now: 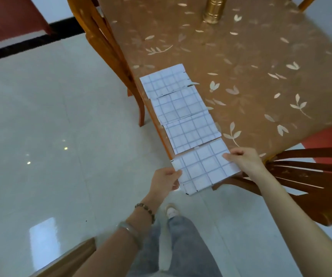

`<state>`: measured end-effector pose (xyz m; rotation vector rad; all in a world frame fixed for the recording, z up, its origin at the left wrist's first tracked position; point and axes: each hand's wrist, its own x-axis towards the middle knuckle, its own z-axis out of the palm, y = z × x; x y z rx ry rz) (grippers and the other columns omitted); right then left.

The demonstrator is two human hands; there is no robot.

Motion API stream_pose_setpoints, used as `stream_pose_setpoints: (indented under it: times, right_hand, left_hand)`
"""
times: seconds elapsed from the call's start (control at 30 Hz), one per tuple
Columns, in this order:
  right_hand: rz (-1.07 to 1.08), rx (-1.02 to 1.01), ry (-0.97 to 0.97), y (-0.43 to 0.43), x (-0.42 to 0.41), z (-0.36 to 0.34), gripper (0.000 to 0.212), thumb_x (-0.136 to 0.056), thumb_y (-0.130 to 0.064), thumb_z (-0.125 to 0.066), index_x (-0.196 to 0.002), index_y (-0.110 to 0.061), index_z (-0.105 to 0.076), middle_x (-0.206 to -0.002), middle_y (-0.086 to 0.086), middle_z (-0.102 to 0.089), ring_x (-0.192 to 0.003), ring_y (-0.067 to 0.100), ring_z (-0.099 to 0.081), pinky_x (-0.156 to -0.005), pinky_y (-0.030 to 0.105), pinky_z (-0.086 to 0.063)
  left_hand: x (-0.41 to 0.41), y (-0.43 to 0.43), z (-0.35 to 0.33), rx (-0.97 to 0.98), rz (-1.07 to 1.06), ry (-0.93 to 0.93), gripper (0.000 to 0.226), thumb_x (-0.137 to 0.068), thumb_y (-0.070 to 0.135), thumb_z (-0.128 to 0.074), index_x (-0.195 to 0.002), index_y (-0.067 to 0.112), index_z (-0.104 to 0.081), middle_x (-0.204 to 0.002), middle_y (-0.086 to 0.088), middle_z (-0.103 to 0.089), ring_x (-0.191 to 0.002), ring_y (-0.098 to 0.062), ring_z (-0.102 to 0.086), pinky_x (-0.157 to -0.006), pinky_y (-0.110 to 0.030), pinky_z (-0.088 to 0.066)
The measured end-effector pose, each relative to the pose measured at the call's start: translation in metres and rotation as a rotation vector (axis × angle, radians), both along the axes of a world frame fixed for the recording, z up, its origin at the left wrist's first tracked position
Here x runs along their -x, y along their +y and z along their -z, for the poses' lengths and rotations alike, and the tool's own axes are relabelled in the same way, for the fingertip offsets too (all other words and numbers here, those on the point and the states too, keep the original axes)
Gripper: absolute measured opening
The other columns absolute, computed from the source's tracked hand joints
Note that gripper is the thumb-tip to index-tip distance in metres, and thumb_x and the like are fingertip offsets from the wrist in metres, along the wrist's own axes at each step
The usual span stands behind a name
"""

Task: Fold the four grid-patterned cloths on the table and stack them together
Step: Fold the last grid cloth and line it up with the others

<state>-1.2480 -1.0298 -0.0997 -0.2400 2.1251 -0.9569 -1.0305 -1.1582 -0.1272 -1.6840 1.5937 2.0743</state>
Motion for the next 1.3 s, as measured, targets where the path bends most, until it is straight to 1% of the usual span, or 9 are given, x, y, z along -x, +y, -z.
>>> stream_pose_setpoints:
  times: [0.3, 0.43, 0.67, 0.8, 0.87, 0.93, 1.07, 1.2, 1.3]
  right_hand:
    - [-0.122, -0.265, 0.25, -0.011, 0.013, 0.034, 0.016, -0.081, -0.024, -0.073, -0.079, -0.012, -0.062, -0.077, 0.003, -0.06, -0.077, 0.019, -0.053, -0.069, 0.026, -0.034]
    - [-0.168, -0.285, 0.284, -0.01, 0.015, 0.04, 0.016, -0.081, -0.024, -0.071, -0.078, -0.011, -0.061, -0.075, 0.003, -0.059, -0.078, 0.023, -0.055, -0.066, 0.026, -0.033]
    - [-0.084, -0.227, 0.362, -0.01, 0.012, 0.032, 0.024, -0.077, -0.025, -0.074, -0.086, -0.018, -0.053, -0.087, 0.001, -0.057, -0.082, 0.02, -0.053, -0.069, 0.03, -0.038]
    - [0.038, -0.136, 0.371, -0.019, 0.003, 0.006, 0.024, -0.08, -0.03, -0.072, -0.098, -0.021, -0.058, -0.104, 0.002, -0.056, -0.098, 0.021, -0.055, -0.083, 0.036, -0.047]
    - [0.036, -0.09, 0.388, -0.03, -0.01, -0.009, 0.039, -0.081, -0.029, -0.071, -0.115, -0.016, -0.058, -0.115, 0.005, -0.054, -0.112, 0.021, -0.051, -0.093, 0.038, -0.044]
    - [0.036, 0.001, 0.362, -0.048, -0.026, -0.027, 0.048, -0.082, -0.027, -0.071, -0.125, -0.017, -0.054, -0.124, 0.0, -0.052, -0.12, 0.017, -0.045, -0.098, 0.032, -0.038]
    - [0.187, 0.204, 0.249, -0.084, -0.063, -0.054, 0.059, -0.08, -0.024, -0.074, -0.131, -0.028, -0.046, -0.116, -0.025, -0.051, -0.119, 0.008, -0.045, -0.096, 0.029, -0.039]
    - [0.243, 0.262, 0.282, -0.117, -0.098, -0.067, 0.083, -0.074, -0.025, -0.079, -0.142, -0.035, -0.032, -0.138, -0.017, -0.045, -0.129, 0.006, -0.041, -0.108, 0.039, -0.037]
    - [0.339, 0.243, 0.284, -0.142, -0.129, -0.075, 0.09, -0.075, -0.025, -0.078, -0.146, -0.037, -0.023, -0.148, -0.014, -0.035, -0.135, 0.005, -0.032, -0.112, 0.033, -0.03]
  left_hand:
    - [0.032, -0.002, 0.026, 0.308, 0.175, -0.272, 0.041, -0.081, 0.036, -0.069, -0.049, 0.021, -0.048, -0.049, 0.007, -0.051, -0.049, -0.01, -0.05, -0.05, -0.022, -0.036]
    - [0.035, -0.001, 0.025, 0.374, 0.266, -0.309, 0.033, -0.083, 0.036, -0.067, -0.066, 0.008, -0.063, -0.056, 0.004, -0.056, -0.052, -0.009, -0.052, -0.048, -0.02, -0.036]
    - [0.03, -0.012, 0.013, 0.424, 0.319, -0.346, 0.037, -0.08, 0.049, -0.067, -0.066, 0.017, -0.053, -0.058, 0.007, -0.055, -0.055, -0.01, -0.053, -0.051, -0.021, -0.038]
    - [0.019, -0.045, -0.004, 0.495, 0.31, -0.182, 0.021, -0.083, 0.045, -0.067, -0.08, 0.025, -0.063, -0.079, 0.013, -0.063, -0.074, -0.003, -0.057, -0.061, -0.018, -0.04]
    - [0.013, -0.067, -0.008, 0.662, 0.403, -0.053, 0.015, -0.084, 0.04, -0.069, -0.091, 0.028, -0.064, -0.095, 0.016, -0.063, -0.09, -0.004, -0.056, -0.081, -0.02, -0.042]
    - [0.011, -0.094, -0.013, 0.812, 0.506, 0.073, 0.025, -0.085, 0.037, -0.07, -0.106, 0.024, -0.065, -0.109, 0.014, -0.061, -0.105, -0.005, -0.051, -0.099, -0.026, -0.036]
    - [0.011, -0.152, -0.037, 0.718, 0.545, 0.332, 0.052, -0.081, 0.032, -0.074, -0.128, 0.025, -0.051, -0.127, 0.016, -0.05, -0.12, 0.001, -0.042, -0.106, -0.024, -0.034]
    - [0.01, -0.213, -0.073, 0.668, 0.687, 0.458, 0.078, -0.069, 0.065, -0.069, -0.136, 0.044, -0.034, -0.137, 0.028, -0.038, -0.132, -0.004, -0.037, -0.107, -0.028, -0.035]
    - [0.008, -0.252, -0.094, 0.606, 0.794, 0.49, 0.09, -0.066, 0.064, -0.072, -0.143, 0.041, -0.03, -0.147, 0.025, -0.033, -0.137, 0.001, -0.03, -0.112, -0.035, -0.033]
